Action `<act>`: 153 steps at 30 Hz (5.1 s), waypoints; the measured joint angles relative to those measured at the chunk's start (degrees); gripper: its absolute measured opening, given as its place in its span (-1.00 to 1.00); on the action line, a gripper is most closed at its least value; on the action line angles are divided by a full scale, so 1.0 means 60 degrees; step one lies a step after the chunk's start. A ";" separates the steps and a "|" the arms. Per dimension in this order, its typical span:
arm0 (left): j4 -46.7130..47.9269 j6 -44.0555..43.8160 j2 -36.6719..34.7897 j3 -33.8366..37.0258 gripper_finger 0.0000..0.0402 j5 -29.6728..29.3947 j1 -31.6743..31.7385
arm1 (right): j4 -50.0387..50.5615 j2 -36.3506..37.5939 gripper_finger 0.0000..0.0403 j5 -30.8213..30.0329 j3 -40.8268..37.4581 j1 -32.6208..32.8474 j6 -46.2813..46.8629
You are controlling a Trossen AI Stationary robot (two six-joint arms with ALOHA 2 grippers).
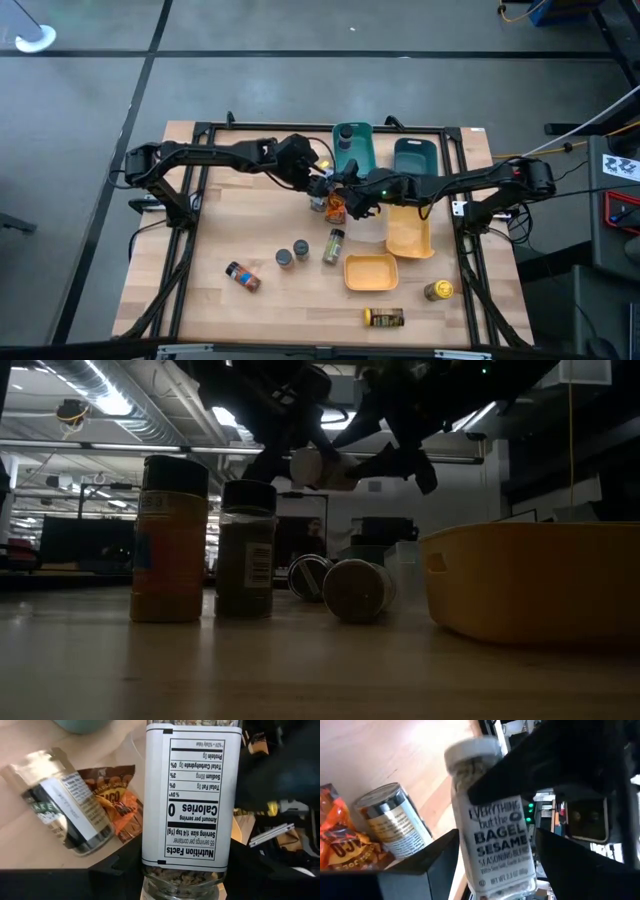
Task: Sort spices by type
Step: Put the white seasoning into the blue bin
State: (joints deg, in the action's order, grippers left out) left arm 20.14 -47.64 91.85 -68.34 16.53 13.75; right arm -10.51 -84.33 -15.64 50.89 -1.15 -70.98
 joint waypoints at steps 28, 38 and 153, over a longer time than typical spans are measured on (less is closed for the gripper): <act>0.0032 0.0258 -0.0004 0.0000 -0.03 -0.0029 -0.0461 | 0.0588 -0.0067 0.04 0.0502 0.0022 0.0000 0.1332; -0.0041 0.1665 -0.0004 0.0004 -0.02 -0.0055 -0.0399 | 0.0897 -0.0051 0.04 0.0110 0.0037 0.0011 0.1936; -0.2307 0.5432 -0.0041 -0.0423 0.32 -0.2034 0.0414 | 0.4789 0.1589 0.01 -0.2223 0.0018 -0.0441 0.4692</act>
State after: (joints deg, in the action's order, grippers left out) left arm 6.30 -15.04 91.61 -70.87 4.33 16.23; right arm 18.23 -74.80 -28.98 51.00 -3.79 -42.83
